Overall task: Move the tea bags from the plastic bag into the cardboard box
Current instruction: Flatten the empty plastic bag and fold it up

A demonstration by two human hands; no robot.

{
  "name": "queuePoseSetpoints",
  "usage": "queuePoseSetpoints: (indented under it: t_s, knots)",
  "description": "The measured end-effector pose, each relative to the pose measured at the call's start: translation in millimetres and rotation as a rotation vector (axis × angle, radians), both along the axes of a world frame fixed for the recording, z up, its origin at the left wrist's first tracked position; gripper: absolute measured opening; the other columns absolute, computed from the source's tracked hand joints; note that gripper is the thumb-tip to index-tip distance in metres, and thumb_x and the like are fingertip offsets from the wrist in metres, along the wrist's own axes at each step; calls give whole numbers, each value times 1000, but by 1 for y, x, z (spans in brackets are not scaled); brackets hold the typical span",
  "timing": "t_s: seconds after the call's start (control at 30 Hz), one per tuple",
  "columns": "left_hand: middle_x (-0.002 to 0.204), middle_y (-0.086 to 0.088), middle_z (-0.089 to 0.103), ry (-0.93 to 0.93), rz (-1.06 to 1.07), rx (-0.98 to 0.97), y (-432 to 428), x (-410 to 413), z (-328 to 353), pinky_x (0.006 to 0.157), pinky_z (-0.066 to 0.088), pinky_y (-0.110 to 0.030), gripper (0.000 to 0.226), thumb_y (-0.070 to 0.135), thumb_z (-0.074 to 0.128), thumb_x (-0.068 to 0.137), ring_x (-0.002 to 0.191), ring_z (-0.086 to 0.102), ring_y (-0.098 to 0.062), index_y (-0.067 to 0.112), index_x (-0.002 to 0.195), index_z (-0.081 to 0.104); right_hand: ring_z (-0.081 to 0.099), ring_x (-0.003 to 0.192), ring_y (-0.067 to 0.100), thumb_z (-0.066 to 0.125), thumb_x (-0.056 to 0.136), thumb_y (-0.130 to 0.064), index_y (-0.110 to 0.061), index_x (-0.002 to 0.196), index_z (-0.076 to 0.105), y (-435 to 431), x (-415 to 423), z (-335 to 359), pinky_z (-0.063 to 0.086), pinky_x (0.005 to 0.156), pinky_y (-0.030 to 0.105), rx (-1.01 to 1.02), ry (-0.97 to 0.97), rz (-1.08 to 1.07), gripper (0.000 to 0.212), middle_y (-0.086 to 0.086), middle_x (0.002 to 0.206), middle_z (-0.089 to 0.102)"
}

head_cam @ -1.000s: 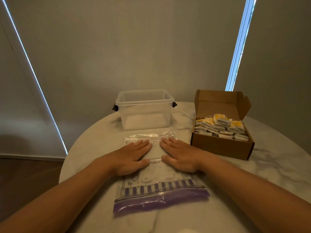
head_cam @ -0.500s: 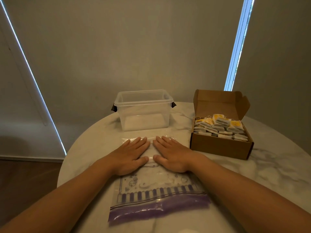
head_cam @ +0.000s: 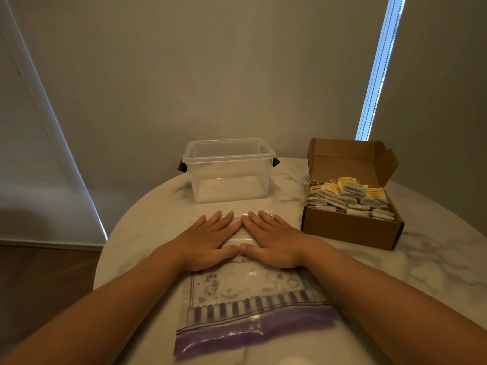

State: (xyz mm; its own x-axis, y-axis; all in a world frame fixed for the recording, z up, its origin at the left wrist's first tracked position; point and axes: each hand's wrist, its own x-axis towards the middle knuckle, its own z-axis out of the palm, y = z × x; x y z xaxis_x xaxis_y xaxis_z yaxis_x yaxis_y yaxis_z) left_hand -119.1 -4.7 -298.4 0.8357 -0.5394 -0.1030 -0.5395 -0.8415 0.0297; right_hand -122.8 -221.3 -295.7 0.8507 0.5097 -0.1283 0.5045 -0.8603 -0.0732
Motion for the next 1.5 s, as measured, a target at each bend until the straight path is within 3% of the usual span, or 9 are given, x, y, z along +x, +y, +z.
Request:
queuePoseSetpoints:
  t_s: [0.43, 0.7, 0.8, 0.9, 1.0, 1.13, 1.27, 1.4, 1.5]
  knots:
    - [159, 10, -23, -14, -5, 44, 3, 2, 1, 120, -8, -35, 67, 62, 19, 98, 147, -20, -11, 40, 151, -16, -25, 145, 9, 13, 91, -72, -25, 153, -16, -14, -73, 20, -7, 121, 34, -16, -13, 132, 83, -8, 159, -23]
    - [162, 13, -10, -124, -54, -185, 5, -32, 16, 121, -4, -32, 71, 62, 14, 92, 146, -15, -2, 32, 156, 0, -22, 146, 13, 11, 91, -73, -26, 153, -17, -15, -88, 10, -7, 121, 35, -78, 0, 108, 82, -5, 160, -22]
    - [158, 17, -16, -32, -75, -132, 8, -64, 16, 119, -8, -28, 66, 57, 22, 100, 145, -18, -1, 33, 155, -5, -23, 145, 10, 12, 92, -71, -25, 153, -16, -17, -96, 14, -9, 120, 31, -53, -9, 102, 81, -6, 160, -22]
    - [155, 17, -27, 50, -59, -5, 12, -84, 4, 115, -14, -24, 69, 63, 16, 98, 142, -26, -1, 34, 151, -18, -27, 143, 4, 14, 93, -68, -27, 153, -16, -22, -111, 25, -11, 117, 25, 16, 0, 99, 79, -11, 159, -24]
    - [156, 14, -28, 24, -64, 30, 14, -83, -1, 118, -13, -28, 72, 66, 12, 96, 143, -27, -3, 33, 150, -22, -28, 141, -1, 19, 95, -67, -31, 152, -17, -25, -129, 29, -13, 113, 20, 30, 33, 125, 77, -17, 156, -26]
    - [158, 14, -26, -6, -76, 4, 13, -91, 1, 121, -10, -31, 70, 63, 14, 97, 142, -27, -2, 33, 151, -19, -31, 140, -1, 18, 94, -70, -34, 151, -20, -26, -143, 21, -13, 117, 24, -27, 76, 137, 77, -17, 156, -28]
    - [161, 17, -6, -76, -126, -188, 13, -117, 9, 118, -2, -19, 62, 56, 22, 100, 145, -10, 5, 33, 156, 7, -30, 139, -6, 22, 92, -72, -38, 151, -18, -29, -156, 27, -13, 114, 20, 22, 96, 118, 79, -23, 156, -26]
    - [147, 21, 39, -126, -175, -376, 27, -144, 20, 108, 38, -26, 49, 55, 28, 99, 133, 32, 9, 37, 141, 46, -27, 135, -15, 24, 88, -76, -46, 151, -9, -37, -175, 40, -9, 113, 15, 97, 130, 78, 77, -32, 153, -23]
    - [142, 21, 47, -116, -285, -389, 45, -170, 15, 103, 44, -29, 39, 37, 41, 99, 130, 41, 4, 36, 137, 53, -18, 133, -23, 23, 85, -77, -52, 149, 2, -53, -196, 49, -4, 111, 7, 113, 144, 45, 72, -41, 150, -15]
